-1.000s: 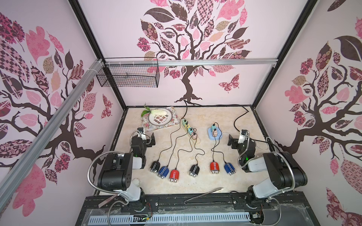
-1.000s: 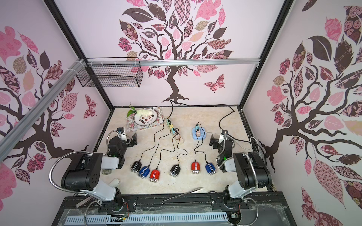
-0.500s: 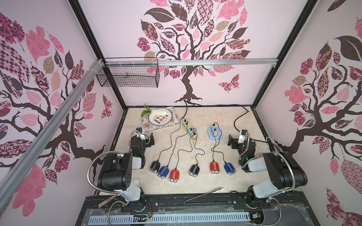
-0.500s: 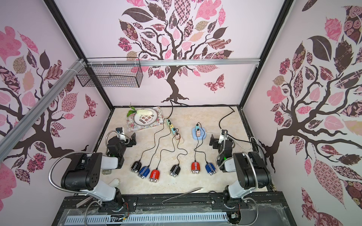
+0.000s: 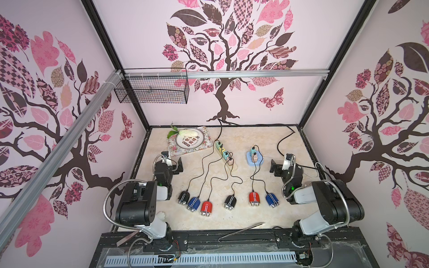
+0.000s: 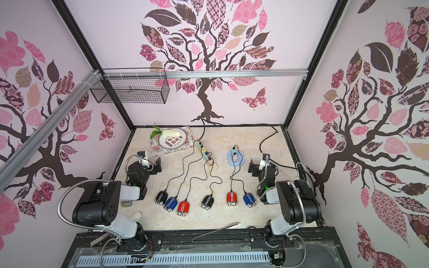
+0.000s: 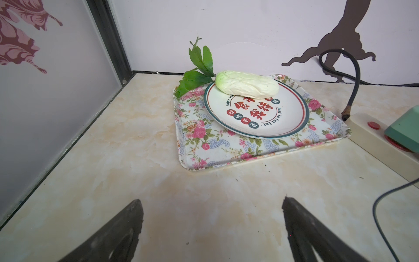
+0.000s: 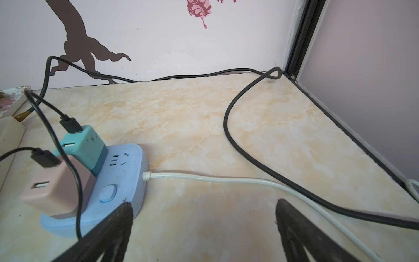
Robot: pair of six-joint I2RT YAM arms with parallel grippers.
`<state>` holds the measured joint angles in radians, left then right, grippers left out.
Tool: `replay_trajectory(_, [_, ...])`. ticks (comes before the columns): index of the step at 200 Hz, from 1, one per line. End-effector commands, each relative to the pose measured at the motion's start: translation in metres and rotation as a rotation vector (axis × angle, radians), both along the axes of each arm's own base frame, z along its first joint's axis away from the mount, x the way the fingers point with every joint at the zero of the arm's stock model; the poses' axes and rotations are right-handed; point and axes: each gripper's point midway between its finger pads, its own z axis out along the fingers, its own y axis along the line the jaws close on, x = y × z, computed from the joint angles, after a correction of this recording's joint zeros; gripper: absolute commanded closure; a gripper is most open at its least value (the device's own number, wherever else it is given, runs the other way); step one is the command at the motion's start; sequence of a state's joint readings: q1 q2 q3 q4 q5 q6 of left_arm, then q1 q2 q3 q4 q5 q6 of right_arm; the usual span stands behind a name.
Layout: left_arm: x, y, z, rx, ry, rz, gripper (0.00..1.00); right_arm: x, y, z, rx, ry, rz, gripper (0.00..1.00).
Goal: Unplug the electric shaver
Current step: Pick up the electric shaver from the center of the board.
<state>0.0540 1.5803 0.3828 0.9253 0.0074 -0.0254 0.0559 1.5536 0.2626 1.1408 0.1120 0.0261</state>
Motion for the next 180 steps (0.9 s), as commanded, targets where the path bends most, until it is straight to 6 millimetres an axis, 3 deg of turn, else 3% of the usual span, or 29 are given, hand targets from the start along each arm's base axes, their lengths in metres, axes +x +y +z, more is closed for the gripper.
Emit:
replay_trajectory(1, [-0.004,0.0,0.0,0.021,-0.005,0.013,0.02,0.007,0.001,0.011,-0.002,-0.037,-0.005,0.0])
replay_trajectory(68, [-0.023,0.027,0.024,0.015,-0.087,0.202,0.02,-0.001,-0.006,0.027,0.008,-0.07,-0.04,0.0])
replay_trajectory(122, [-0.055,0.037,0.069,0.067,-0.21,0.385,0.02,-0.013,-0.027,0.044,0.077,-0.035,-0.189,0.0])
replay_trajectory(154, [-0.072,0.038,0.094,-0.087,-0.306,0.421,0.02,-0.017,-0.055,0.059,0.192,0.032,-0.404,0.0])
replay_trajectory(180, [-0.075,0.032,0.102,-0.217,-0.269,0.407,0.02,-0.023,-0.065,0.066,0.3,0.1,-0.536,0.0])
